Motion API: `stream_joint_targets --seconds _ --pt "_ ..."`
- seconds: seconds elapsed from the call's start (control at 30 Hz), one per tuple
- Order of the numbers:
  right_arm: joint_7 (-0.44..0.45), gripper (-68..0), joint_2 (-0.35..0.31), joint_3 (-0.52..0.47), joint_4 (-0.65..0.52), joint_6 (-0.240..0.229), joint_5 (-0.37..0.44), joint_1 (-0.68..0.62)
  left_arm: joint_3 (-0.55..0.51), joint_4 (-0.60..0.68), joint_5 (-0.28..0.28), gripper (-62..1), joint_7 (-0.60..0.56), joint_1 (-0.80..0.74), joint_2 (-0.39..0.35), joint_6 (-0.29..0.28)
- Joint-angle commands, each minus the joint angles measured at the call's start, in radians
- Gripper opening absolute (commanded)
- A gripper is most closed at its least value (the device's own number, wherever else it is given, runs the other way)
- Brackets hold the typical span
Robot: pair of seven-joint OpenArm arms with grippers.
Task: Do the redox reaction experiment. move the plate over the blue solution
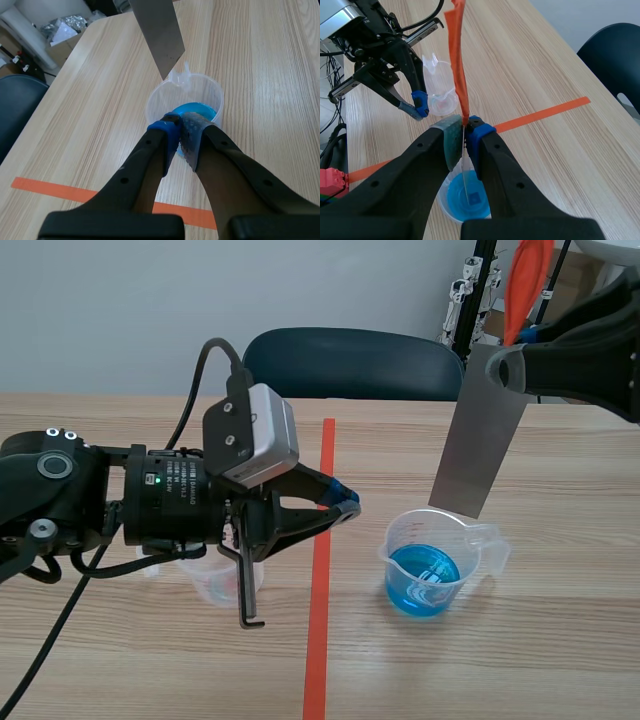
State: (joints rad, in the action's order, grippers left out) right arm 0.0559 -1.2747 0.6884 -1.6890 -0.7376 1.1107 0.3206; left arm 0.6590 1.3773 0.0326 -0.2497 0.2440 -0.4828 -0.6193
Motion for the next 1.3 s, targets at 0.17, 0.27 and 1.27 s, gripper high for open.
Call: stream_joint_targets --seconds 0.17,0.27,1.27 --pt "0.021 -66.9 -0.013 -0.015 -0.012 -0.008 0.018 0.019 -0.006 -0.063 -0.014 -56.9 -0.011 0.014 0.039 0.025" --pt "0.021 -66.9 -0.013 -0.015 -0.012 -0.008 0.018 0.019 -0.006 -0.092 -0.015 -56.9 -0.002 0.017 0.052 0.023" --pt "0.018 -66.9 -0.011 -0.015 -0.012 -0.008 0.018 0.019 -0.006 -0.105 -0.015 -56.9 0.008 0.037 0.055 0.021"
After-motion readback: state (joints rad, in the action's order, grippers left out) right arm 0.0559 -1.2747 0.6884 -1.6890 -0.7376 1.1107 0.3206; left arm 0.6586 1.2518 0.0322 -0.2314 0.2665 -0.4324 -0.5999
